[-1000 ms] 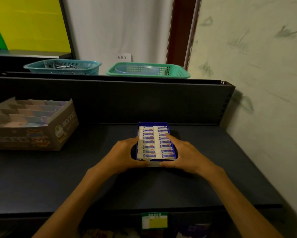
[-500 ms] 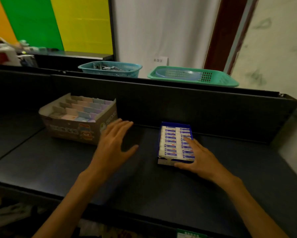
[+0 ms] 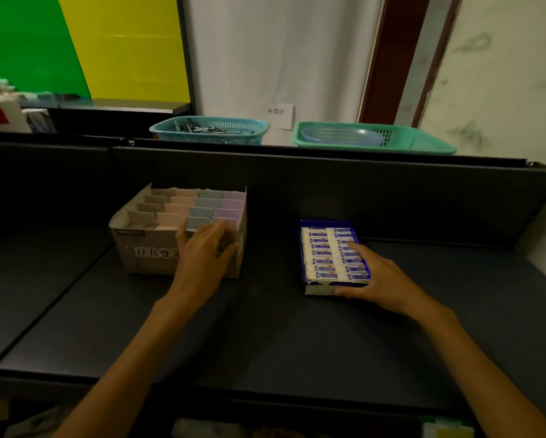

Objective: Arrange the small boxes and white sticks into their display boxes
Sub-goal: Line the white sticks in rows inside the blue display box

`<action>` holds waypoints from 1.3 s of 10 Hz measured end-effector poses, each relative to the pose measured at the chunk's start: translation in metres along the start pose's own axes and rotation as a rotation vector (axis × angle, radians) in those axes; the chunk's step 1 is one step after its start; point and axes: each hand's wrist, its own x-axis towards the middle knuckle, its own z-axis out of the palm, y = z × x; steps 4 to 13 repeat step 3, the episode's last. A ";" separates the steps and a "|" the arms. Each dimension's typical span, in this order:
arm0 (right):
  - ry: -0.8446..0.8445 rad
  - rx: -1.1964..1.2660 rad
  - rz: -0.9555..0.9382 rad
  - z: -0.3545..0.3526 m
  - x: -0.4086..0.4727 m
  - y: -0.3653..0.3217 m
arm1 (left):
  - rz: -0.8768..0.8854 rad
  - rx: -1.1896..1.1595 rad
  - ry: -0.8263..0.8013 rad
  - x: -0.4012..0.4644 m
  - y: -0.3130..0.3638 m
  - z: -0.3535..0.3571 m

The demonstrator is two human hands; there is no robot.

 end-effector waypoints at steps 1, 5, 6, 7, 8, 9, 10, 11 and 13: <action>0.003 0.008 0.032 0.003 -0.001 -0.009 | 0.041 -0.034 0.013 0.001 -0.002 0.004; 0.073 0.026 0.038 0.005 -0.012 -0.021 | 0.000 -0.029 -0.083 -0.001 -0.004 -0.005; 0.073 0.026 0.038 0.005 -0.012 -0.021 | 0.000 -0.029 -0.083 -0.001 -0.004 -0.005; 0.073 0.026 0.038 0.005 -0.012 -0.021 | 0.000 -0.029 -0.083 -0.001 -0.004 -0.005; 0.073 0.026 0.038 0.005 -0.012 -0.021 | 0.000 -0.029 -0.083 -0.001 -0.004 -0.005; 0.073 0.026 0.038 0.005 -0.012 -0.021 | 0.000 -0.029 -0.083 -0.001 -0.004 -0.005; 0.073 0.026 0.038 0.005 -0.012 -0.021 | 0.000 -0.029 -0.083 -0.001 -0.004 -0.005; 0.073 0.026 0.038 0.005 -0.012 -0.021 | 0.000 -0.029 -0.083 -0.001 -0.004 -0.005; 0.073 0.026 0.038 0.005 -0.012 -0.021 | 0.000 -0.029 -0.083 -0.001 -0.004 -0.005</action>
